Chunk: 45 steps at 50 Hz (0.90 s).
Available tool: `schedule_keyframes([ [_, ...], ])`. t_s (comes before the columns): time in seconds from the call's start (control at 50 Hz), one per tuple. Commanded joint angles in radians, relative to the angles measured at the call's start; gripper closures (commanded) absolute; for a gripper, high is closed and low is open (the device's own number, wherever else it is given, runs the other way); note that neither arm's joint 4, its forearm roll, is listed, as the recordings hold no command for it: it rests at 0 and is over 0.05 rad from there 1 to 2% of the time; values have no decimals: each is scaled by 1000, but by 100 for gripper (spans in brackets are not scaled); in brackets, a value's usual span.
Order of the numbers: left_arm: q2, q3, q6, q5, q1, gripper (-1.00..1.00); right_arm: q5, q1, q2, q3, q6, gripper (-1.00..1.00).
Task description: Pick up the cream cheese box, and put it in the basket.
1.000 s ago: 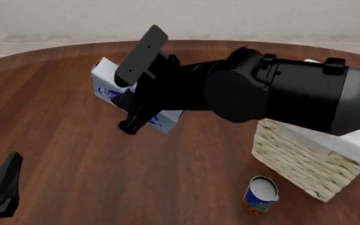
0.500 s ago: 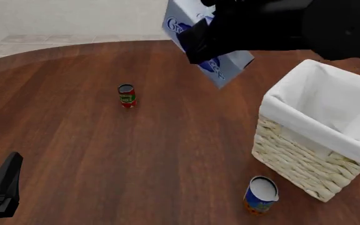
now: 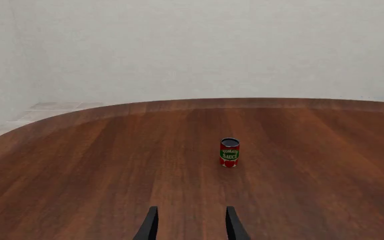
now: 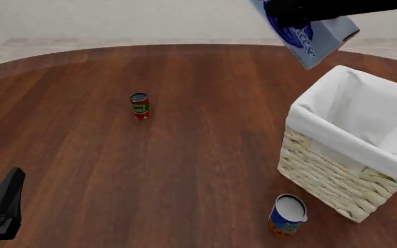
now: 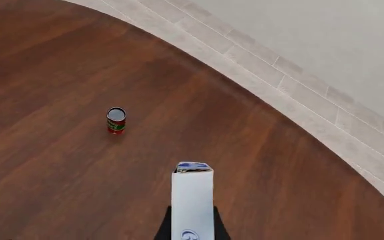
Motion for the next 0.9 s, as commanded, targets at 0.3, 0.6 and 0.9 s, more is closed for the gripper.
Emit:
schedule_keyframes([
  [0.3,0,0,0,0,0,-100,50,-222,-44,28,2,100],
  [0.6,0,0,0,0,0,-100,111,-393,-47,70,-101,100],
  [0.9,0,0,0,0,0,-100,154,-522,-132,158,-144,100],
])
